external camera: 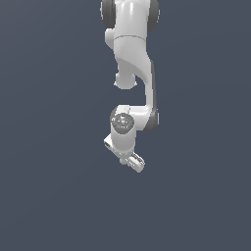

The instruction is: Pick up the object and move it to a goal position.

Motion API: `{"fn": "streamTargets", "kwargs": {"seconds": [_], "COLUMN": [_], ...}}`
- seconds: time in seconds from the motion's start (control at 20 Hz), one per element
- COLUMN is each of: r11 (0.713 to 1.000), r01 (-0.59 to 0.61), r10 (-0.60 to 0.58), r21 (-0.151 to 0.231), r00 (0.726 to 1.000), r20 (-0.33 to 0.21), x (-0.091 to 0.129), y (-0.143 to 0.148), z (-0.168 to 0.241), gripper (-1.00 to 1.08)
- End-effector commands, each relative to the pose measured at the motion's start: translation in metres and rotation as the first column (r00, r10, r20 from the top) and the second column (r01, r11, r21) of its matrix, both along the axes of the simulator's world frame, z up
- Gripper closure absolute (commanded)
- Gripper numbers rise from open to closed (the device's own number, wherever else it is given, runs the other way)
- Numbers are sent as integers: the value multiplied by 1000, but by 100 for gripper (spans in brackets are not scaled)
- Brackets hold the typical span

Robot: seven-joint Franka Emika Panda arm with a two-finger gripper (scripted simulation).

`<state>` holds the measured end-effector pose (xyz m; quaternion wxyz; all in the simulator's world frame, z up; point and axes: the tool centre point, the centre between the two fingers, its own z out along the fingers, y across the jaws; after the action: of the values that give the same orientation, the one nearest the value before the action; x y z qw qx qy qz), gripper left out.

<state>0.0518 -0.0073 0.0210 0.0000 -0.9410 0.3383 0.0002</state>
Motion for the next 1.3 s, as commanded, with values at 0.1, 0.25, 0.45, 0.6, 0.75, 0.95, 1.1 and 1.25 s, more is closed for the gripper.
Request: {"fn": "streamTargets", "kwargs": {"seconds": [0.1,0.25,0.45,0.6,0.75,0.95,1.1,1.25], "r11": [1000,1000,1000,1000,1000,1000,1000,1000], "r01": [0,0,0,0,0,0,1,1], "r10": [0,0,0,0,0,0,-1,-1], "r21": [0,0,0,0,0,0,1,1], "r00": [1000,1000,1000,1000,1000,1000,1000,1000], "r20": [0,0,0,0,0,0,0,0], "x": [0,0,0,-1,-2,-4,-5,-6], "y": [0,0,-3,-13,-30,-64,-93,-122], "z": [0,0,3,11,25,53,78,102], "gripper": [108,108,108,108,108,108,108,108]}}
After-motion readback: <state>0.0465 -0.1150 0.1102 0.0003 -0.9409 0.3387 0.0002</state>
